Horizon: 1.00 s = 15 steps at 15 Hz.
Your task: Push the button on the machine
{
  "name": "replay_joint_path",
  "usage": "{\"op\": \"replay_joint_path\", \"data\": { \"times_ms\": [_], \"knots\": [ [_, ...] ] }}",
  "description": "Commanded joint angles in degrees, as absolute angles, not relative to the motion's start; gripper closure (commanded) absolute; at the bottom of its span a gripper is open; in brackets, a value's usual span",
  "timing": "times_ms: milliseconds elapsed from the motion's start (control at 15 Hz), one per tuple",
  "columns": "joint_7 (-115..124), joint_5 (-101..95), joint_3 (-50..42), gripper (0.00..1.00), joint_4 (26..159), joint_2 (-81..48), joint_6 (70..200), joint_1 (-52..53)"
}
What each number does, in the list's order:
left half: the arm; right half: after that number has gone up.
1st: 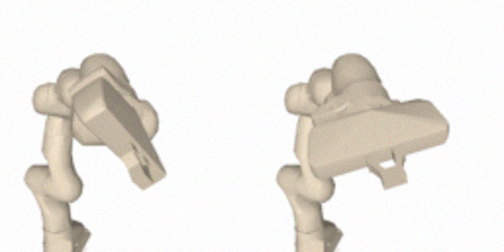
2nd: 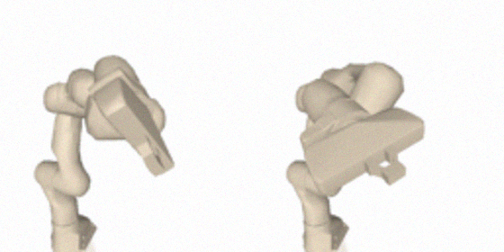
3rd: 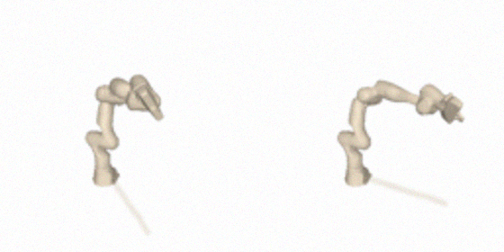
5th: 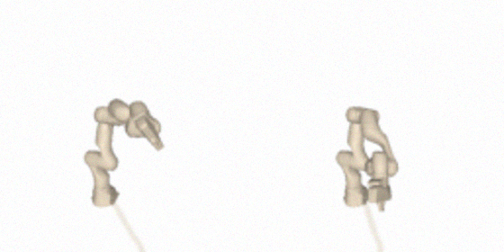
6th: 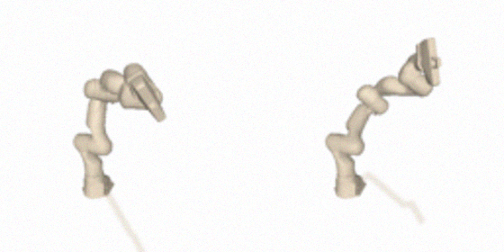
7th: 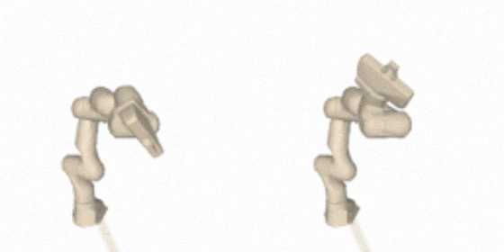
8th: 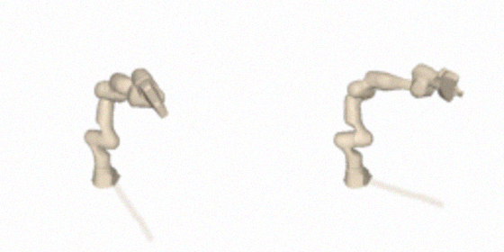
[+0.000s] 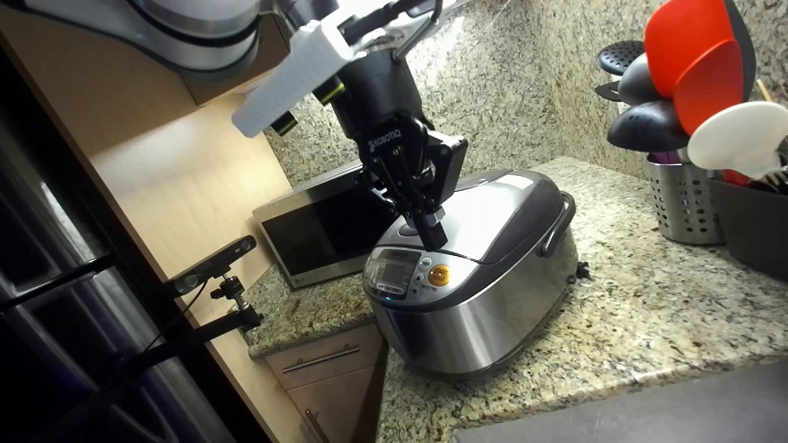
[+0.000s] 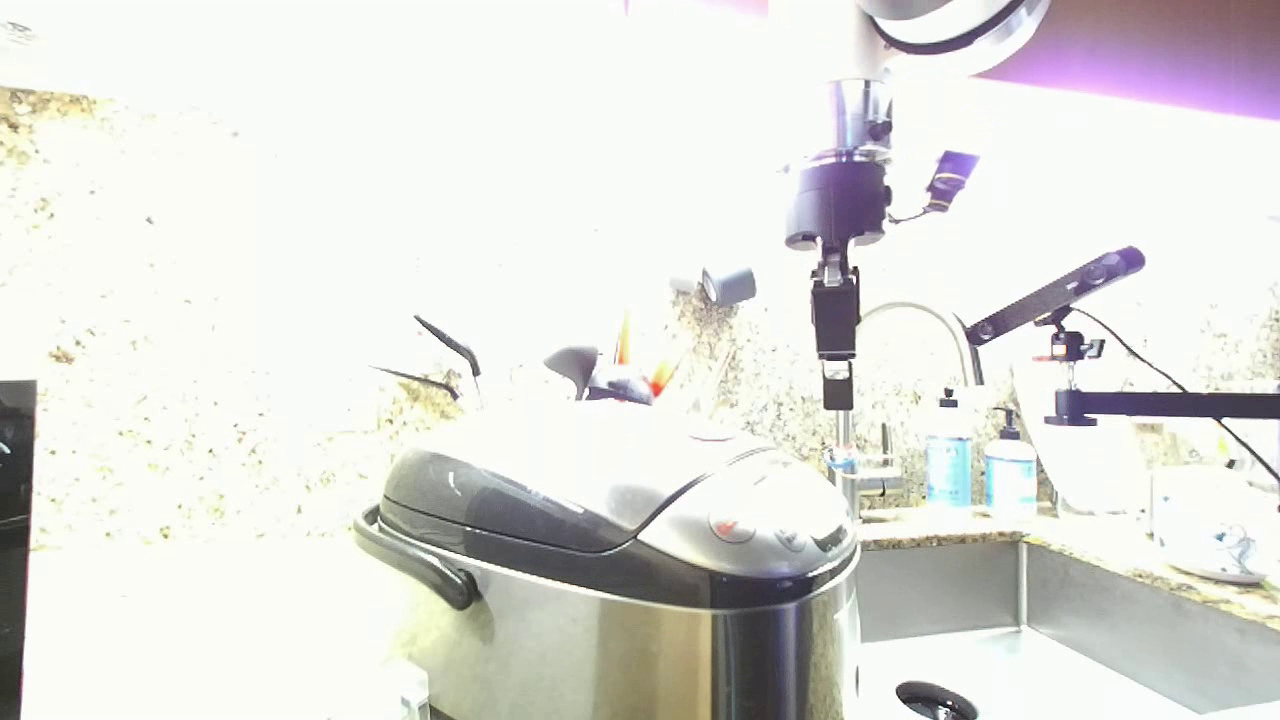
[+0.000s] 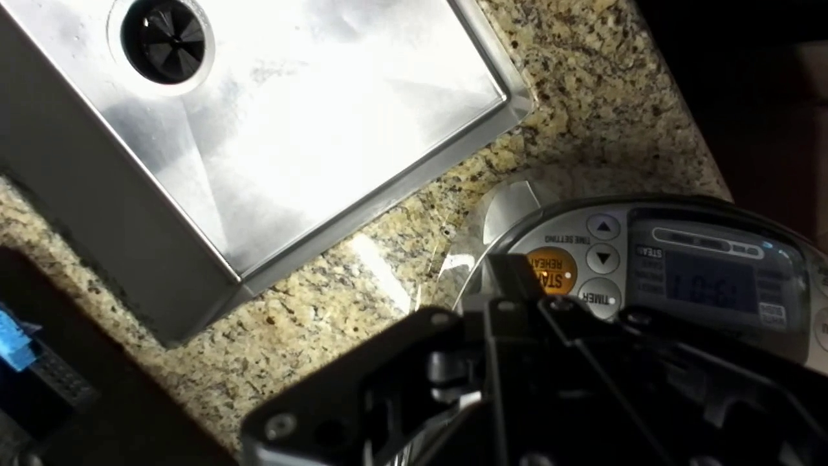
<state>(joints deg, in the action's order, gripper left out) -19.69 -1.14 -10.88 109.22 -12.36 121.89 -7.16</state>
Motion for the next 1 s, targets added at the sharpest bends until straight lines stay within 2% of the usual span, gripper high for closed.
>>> {"op": "replay_joint_path", "data": {
  "times_ms": [0,933],
  "knots": [
    [-19.05,-2.66,-9.17,1.0,106.82,-14.43,120.26,-8.2],
    [-21.5,-2.5,-6.68,1.0,105.21,-17.5,116.79,-8.86]
  ]
}}
